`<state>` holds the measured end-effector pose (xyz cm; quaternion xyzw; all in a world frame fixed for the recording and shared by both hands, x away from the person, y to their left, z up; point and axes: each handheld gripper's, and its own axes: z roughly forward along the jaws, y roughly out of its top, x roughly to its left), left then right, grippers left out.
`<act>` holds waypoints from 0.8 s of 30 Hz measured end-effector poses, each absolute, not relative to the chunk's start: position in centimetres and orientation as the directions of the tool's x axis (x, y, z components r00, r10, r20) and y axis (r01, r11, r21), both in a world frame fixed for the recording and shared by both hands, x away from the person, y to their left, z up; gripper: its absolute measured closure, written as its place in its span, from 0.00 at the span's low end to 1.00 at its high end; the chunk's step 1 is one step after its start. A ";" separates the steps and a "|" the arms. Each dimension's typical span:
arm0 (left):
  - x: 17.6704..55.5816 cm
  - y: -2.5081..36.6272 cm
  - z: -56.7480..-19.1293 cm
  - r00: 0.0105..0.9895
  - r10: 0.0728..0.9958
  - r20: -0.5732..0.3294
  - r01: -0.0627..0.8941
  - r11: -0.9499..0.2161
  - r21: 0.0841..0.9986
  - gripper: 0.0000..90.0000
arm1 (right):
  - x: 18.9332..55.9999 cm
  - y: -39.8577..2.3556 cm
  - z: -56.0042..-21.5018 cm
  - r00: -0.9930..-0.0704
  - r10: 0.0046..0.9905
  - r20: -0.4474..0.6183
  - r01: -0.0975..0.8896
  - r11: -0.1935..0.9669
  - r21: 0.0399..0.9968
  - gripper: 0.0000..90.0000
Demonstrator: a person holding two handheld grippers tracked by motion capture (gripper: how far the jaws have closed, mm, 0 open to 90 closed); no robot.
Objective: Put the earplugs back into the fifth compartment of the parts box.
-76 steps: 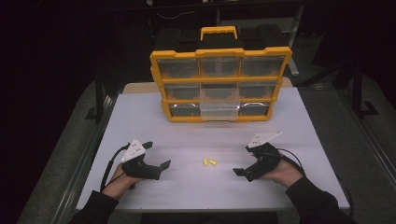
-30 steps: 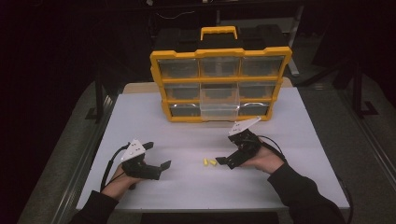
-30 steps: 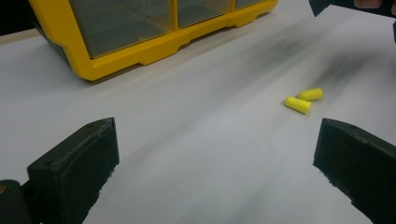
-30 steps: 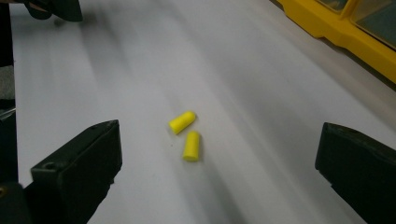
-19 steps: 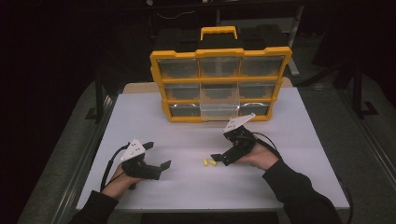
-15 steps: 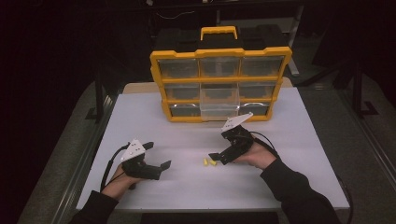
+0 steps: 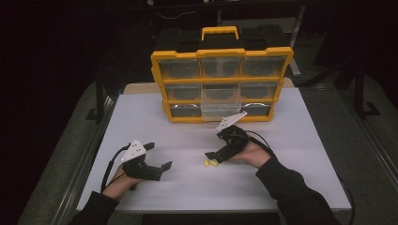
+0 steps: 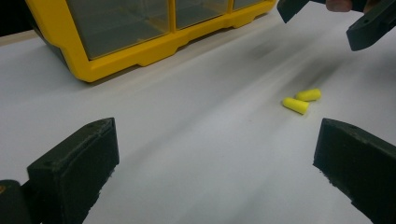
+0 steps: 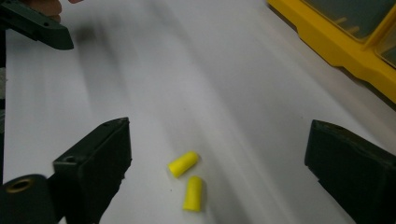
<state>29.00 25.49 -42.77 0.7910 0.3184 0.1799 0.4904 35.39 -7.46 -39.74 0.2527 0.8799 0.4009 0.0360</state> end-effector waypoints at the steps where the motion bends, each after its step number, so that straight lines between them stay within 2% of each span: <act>1: 29.0 25.5 -42.8 0.732 0.681 -0.025 0.326 -0.318 0.890 0.00 | 35.4 -7.5 -39.7 -0.870 0.472 0.142 0.417 0.550 0.723 0.13; 24: 29.0 25.5 -42.8 0.736 0.677 -0.020 0.320 -0.321 0.891 0.00 | 35.3 -7.1 -41.3 -0.884 0.444 0.149 0.425 0.626 0.654 0.46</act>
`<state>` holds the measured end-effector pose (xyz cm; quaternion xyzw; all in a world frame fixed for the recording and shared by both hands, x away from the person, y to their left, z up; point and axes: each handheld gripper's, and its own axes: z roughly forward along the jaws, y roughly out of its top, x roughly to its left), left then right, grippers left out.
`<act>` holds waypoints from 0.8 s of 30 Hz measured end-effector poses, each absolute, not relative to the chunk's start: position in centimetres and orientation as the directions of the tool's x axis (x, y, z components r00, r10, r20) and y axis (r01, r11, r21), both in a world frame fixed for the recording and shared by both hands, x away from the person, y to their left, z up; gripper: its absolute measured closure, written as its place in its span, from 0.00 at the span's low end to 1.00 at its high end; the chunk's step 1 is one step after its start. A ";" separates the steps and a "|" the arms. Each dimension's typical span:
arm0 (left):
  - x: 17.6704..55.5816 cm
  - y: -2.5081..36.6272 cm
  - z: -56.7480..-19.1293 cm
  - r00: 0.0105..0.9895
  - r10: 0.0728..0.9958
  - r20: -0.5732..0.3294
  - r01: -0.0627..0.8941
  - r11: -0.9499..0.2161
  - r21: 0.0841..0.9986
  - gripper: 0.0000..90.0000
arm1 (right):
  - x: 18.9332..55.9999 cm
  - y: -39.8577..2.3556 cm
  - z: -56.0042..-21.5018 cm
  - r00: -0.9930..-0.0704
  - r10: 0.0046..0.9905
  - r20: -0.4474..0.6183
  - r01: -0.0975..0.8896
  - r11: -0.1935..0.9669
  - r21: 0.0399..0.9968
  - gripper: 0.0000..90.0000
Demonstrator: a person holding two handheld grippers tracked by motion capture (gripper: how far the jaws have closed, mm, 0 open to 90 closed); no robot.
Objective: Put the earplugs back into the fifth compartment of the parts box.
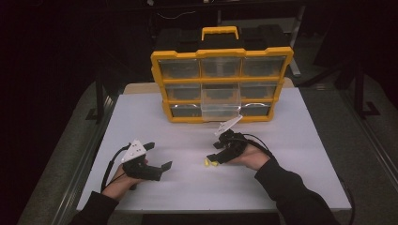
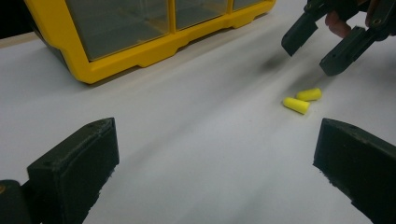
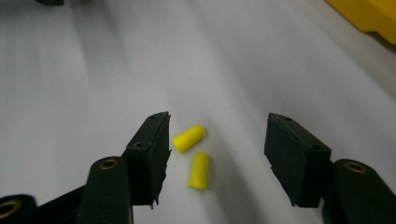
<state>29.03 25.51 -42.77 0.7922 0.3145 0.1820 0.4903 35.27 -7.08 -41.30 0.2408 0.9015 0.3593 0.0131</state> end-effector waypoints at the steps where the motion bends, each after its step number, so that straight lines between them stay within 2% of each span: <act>1: 29.0 25.5 -42.8 0.736 0.677 -0.022 0.321 -0.320 0.891 0.00 | 35.3 -7.0 -41.4 -0.885 0.441 0.150 0.424 0.632 0.649 0.47; 12: 29.1 25.5 -42.8 0.736 0.675 -0.039 0.333 -0.311 0.890 0.00 | 35.1 -6.4 -42.6 -0.896 0.416 0.152 0.419 0.685 0.596 0.60; 24: 29.1 25.5 -42.8 0.739 0.672 -0.040 0.336 -0.317 0.887 0.00 | 34.9 -6.0 -43.3 -0.901 0.409 0.148 0.418 0.719 0.555 0.66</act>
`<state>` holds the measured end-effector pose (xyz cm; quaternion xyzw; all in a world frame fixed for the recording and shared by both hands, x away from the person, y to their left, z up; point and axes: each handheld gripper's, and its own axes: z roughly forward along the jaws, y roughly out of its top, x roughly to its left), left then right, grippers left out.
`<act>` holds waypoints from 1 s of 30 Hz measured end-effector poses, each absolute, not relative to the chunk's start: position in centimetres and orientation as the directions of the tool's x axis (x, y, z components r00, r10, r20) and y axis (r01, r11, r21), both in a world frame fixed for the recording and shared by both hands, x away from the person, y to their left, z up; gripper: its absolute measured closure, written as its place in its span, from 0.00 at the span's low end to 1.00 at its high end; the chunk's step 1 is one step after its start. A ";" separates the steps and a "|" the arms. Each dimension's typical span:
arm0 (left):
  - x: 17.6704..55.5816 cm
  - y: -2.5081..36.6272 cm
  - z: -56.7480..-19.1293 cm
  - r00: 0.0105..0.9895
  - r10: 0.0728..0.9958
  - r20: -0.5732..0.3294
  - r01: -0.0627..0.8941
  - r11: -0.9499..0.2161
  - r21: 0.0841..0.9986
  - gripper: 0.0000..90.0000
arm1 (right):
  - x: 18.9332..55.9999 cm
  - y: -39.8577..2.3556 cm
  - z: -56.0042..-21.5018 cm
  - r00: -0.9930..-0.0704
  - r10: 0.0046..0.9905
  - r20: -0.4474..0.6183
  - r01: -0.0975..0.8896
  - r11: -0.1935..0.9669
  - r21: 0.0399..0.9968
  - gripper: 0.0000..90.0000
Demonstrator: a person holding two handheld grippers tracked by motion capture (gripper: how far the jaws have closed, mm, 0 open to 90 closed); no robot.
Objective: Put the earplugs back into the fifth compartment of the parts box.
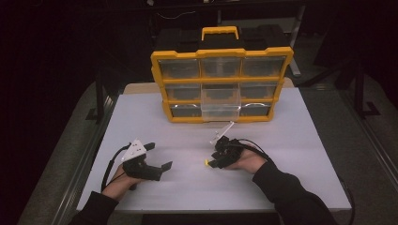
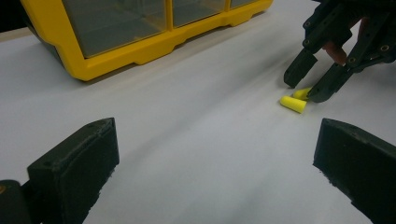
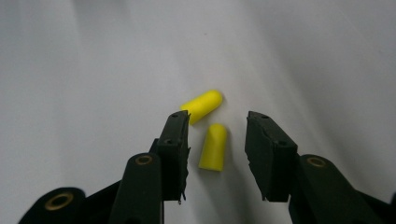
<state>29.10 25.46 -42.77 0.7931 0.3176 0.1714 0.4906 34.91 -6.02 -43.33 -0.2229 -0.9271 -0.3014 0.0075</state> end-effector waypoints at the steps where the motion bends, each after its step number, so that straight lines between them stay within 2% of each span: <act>1: 29.1 25.5 -42.8 0.740 0.671 -0.039 0.335 -0.317 0.887 0.00 | 34.9 -6.0 -43.4 -0.902 0.406 0.146 0.415 0.720 0.556 0.66; 21: 29.1 25.4 -42.7 0.743 0.668 -0.033 0.328 -0.321 0.888 0.00 | 34.8 -6.0 -43.3 -0.910 0.395 0.126 0.397 0.745 0.536 0.86; 30: 29.0 25.4 -42.7 0.746 0.665 -0.032 0.325 -0.322 0.889 0.00 | 34.8 -6.1 -43.1 -0.911 0.392 0.129 0.397 0.744 0.538 0.87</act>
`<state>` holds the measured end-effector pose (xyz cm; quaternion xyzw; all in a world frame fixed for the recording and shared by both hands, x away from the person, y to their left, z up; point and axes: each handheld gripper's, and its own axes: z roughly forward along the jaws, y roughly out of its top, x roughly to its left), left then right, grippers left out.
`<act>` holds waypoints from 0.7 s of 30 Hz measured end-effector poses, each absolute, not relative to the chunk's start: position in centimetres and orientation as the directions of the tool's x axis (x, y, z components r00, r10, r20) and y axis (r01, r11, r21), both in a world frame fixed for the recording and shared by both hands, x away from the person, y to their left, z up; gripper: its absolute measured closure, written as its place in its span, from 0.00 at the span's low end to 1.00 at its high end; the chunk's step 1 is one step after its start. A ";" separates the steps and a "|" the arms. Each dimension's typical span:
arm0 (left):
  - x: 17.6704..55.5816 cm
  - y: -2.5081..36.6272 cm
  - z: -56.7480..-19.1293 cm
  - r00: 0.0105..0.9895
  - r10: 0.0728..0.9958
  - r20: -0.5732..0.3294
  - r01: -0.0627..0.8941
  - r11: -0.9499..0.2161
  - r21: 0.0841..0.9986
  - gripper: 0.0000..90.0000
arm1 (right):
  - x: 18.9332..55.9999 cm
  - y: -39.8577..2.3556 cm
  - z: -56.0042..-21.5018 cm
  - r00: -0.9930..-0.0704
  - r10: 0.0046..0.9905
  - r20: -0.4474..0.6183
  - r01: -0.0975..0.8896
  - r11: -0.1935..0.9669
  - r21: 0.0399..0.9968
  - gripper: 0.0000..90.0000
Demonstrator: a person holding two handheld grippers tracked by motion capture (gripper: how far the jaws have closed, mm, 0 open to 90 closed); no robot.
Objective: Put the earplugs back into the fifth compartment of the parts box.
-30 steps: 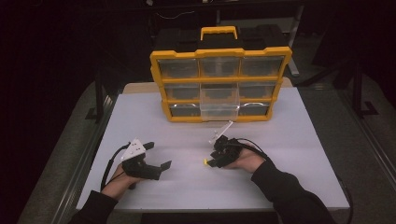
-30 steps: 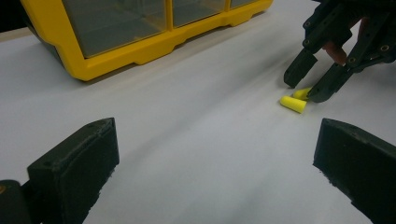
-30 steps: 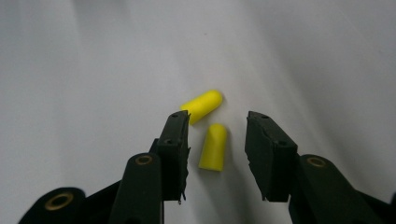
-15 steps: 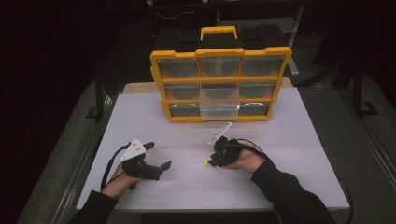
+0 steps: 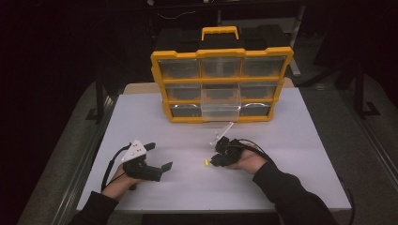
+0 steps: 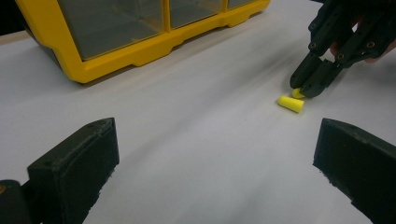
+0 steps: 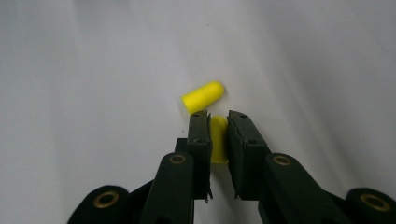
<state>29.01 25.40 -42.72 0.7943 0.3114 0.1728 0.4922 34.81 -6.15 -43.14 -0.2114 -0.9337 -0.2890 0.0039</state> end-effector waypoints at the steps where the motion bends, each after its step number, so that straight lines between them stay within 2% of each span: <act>1: 29.0 25.4 -42.7 0.746 0.665 -0.032 0.325 -0.322 0.889 0.00 | 34.8 -6.2 -43.1 -0.911 0.391 0.129 0.395 0.744 0.539 0.87; 21: 29.0 25.4 -42.7 0.747 0.664 -0.033 0.322 -0.318 0.892 0.00 | 35.0 -8.1 -41.7 -0.902 0.404 0.155 0.417 0.718 0.557 0.87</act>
